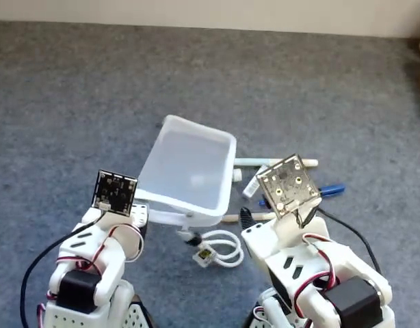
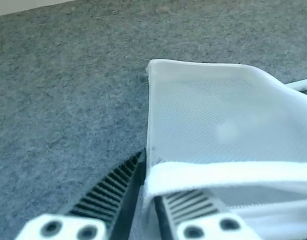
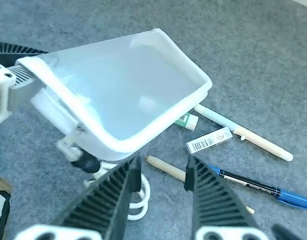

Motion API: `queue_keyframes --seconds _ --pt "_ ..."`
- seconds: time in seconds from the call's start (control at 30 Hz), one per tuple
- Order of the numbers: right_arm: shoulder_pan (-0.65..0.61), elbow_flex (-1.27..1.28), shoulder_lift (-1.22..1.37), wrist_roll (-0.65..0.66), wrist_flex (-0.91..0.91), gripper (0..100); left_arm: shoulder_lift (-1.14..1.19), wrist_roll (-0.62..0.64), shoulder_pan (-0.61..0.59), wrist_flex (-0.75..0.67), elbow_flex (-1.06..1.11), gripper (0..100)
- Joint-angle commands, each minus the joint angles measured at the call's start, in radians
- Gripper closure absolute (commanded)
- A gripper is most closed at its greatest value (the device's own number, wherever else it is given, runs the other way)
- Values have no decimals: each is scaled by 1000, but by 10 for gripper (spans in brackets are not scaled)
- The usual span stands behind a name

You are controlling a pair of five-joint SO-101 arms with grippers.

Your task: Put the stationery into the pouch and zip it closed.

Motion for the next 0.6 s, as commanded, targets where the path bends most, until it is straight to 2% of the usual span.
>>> queue_keyframes --seconds 0.0,0.13,0.27,0.57 --pt "74 -67 4 3 -30 864 -4 -12 -10 52 -120 987" --pt "166 -28 33 3 -107 864 -2 -9 -39 74 -160 983" --pt "171 5 151 -6 -156 865 -1 -8 -68 75 -162 983" --pt "173 12 430 -114 -302 865 -1 -6 -125 77 -166 986"
